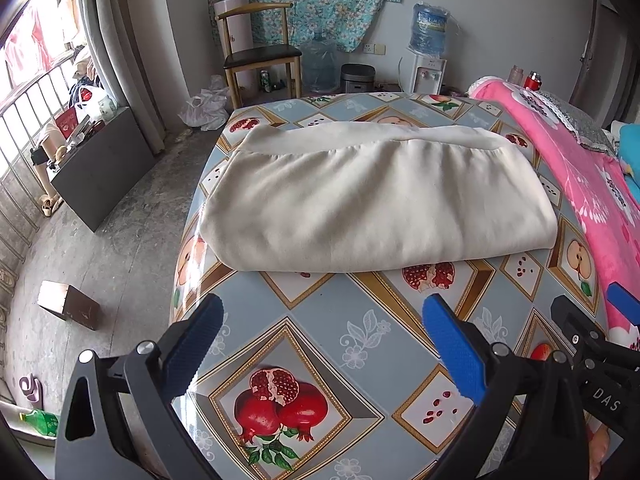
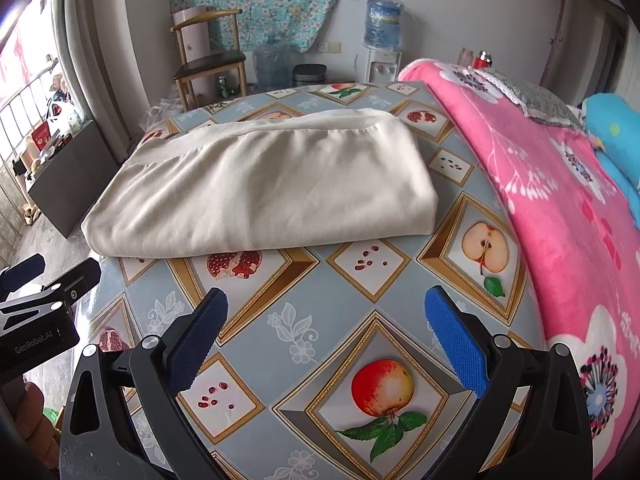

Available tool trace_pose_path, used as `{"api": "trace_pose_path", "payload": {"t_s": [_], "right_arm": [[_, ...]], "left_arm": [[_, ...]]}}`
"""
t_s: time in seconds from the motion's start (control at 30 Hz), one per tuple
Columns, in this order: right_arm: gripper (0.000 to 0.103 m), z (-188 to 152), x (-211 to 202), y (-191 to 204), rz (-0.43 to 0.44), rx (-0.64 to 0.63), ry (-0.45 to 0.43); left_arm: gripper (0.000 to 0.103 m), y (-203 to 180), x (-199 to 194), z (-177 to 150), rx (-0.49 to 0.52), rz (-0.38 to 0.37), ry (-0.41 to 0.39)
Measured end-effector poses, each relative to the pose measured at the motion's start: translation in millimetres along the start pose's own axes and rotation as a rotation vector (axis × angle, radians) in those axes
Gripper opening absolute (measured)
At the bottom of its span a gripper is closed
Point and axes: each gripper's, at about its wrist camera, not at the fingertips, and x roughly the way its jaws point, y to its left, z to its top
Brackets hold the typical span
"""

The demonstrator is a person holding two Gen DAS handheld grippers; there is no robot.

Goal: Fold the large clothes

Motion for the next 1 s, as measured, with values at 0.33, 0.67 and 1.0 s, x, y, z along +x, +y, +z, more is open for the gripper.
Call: {"api": "trace_pose_path", "payload": {"t_s": [0.33, 0.67, 1.0], "right_arm": [[0.096, -1.4, -1.8, 1.1, 0.002, 0.006, 0.003], [0.096, -1.8, -1.6, 1.4, -0.001, 0.009, 0.005], [0.096, -1.1, -2.6, 3.3, -0.002, 0.011, 0.007]], "left_arm": [[0.098, -0.4, 0.0, -0.3, -0.003, 0.006, 0.001], [0.098, -0.4, 0.1, 0.0, -0.003, 0.006, 0.002], [0.098, -0.3, -0.2, 0.3, -0.003, 0.007, 0.001]]}}
